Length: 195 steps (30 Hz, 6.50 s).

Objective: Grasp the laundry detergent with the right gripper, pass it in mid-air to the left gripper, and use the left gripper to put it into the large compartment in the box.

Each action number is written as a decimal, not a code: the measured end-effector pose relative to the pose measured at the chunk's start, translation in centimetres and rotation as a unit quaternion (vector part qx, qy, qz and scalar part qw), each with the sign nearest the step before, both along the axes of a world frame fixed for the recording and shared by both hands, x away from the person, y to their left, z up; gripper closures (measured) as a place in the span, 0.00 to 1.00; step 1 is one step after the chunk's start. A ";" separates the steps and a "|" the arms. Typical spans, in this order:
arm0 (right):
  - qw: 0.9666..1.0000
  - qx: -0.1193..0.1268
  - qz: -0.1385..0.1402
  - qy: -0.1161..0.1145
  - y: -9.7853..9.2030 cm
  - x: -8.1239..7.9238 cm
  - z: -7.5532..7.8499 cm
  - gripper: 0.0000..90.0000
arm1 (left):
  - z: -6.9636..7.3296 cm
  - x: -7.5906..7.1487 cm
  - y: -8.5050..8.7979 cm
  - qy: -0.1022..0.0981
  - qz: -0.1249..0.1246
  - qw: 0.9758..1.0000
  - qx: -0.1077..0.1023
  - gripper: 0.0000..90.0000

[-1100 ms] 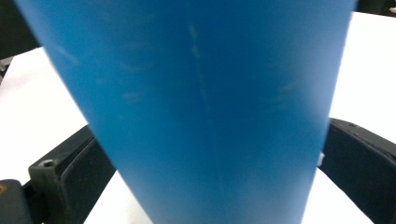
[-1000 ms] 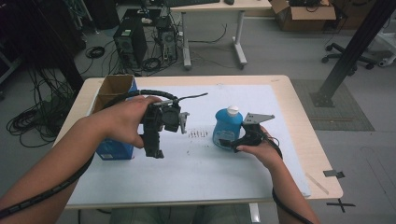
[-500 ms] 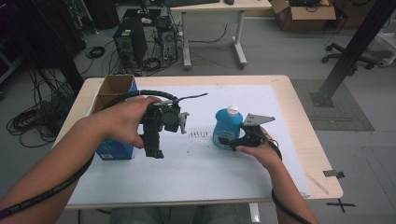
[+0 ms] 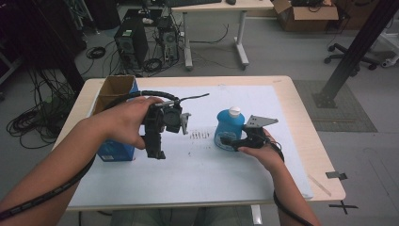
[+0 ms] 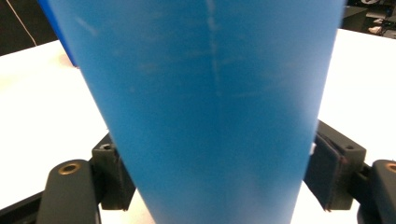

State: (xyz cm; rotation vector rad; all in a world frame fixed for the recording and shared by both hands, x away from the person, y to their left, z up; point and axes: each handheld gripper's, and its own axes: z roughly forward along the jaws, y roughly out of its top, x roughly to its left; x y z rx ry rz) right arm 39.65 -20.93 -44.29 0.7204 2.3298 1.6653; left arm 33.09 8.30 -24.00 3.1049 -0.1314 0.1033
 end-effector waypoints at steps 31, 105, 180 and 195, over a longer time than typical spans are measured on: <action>0.999 -0.002 0.009 -0.035 0.2 -0.3 -0.3 0.48 | -0.1 0.1 -0.1 -0.001 0.001 1.000 0.000 0.00; 0.970 0.013 0.236 -0.048 6.4 -4.2 5.7 0.49 | 2.5 1.7 -3.0 0.004 0.000 1.000 -0.007 0.00; 0.965 0.014 0.256 -0.056 13.0 -3.4 5.4 0.49 | 0.8 1.4 -4.6 -0.013 0.000 1.000 0.003 0.16; 0.966 0.016 0.253 -0.058 12.9 -3.5 5.7 0.49 | 0.9 1.2 -5.1 -0.020 0.000 1.000 0.009 0.27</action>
